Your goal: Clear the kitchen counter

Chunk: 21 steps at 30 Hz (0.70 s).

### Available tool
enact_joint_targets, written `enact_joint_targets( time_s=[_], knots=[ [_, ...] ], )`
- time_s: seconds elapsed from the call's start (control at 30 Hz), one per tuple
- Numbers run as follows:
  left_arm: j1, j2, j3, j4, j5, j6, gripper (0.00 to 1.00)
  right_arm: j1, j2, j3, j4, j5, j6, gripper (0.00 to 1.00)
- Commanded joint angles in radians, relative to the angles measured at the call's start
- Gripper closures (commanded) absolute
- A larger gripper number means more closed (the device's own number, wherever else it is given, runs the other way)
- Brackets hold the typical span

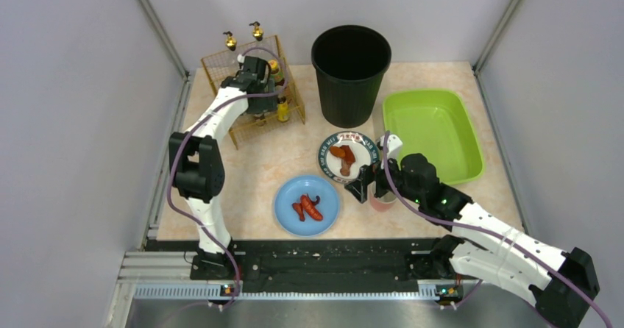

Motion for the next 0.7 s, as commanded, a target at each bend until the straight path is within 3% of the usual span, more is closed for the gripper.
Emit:
enact_joint_targets(
  time_s=[0.0,0.37,0.67],
  knots=[
    [0.004,-0.074,0.004,0.012,-0.004,0.001,0.01,0.004,-0.009,0.014,0.025,0.018,0.005,0.01],
    [0.0,-0.248,-0.033,-0.014,0.121,-0.004,0.01,0.004,0.004,0.054,0.002,0.036,0.007,0.01],
    [-0.002,-0.488,-0.23,0.065,0.168,-0.04,0.01,0.004,0.017,0.143,-0.062,0.146,0.021,0.01]
  ],
)
